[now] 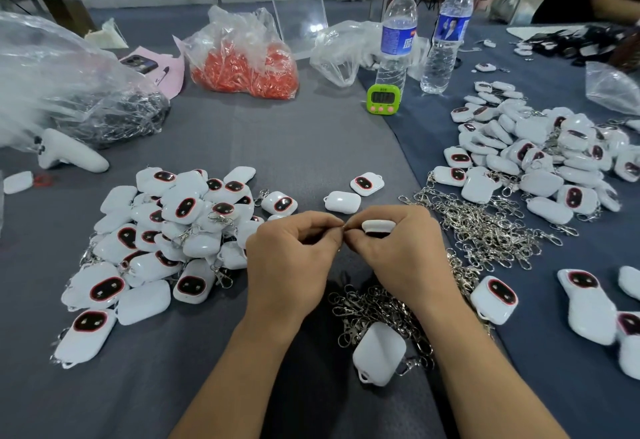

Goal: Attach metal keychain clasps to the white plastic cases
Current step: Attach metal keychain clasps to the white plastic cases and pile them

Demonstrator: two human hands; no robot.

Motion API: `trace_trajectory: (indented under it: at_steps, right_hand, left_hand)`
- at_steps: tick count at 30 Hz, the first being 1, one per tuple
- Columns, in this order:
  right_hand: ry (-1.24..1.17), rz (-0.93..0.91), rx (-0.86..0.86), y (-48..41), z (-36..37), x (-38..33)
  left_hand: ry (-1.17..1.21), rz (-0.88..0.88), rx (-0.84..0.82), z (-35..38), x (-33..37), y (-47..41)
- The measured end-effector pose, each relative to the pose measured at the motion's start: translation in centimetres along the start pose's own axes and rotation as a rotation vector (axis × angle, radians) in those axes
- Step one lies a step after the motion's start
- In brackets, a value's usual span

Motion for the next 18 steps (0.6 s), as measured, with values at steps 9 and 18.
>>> trace_trajectory:
  at_steps: [9,18]
  right_hand:
    - [-0.009,-0.064,0.032,0.07,-0.22,-0.33]
    - [-0.046,-0.079,-0.003,0.07,-0.27,-0.54]
  left_hand:
    - [-0.01,0.03,-0.049,-0.3,0.03,-0.19]
    - [0.073,-0.019,-0.083,-0.61,-0.16,-0.43]
Point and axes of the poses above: each hand's wrist, its own y-axis away from the middle knuckle, its own z-axis out of the palm, x = y × z, the point moved 3 cm from there along -y, towards the middle knuckle, and after that the axes turned 10 degrees about -y, right-handed, at the moved point
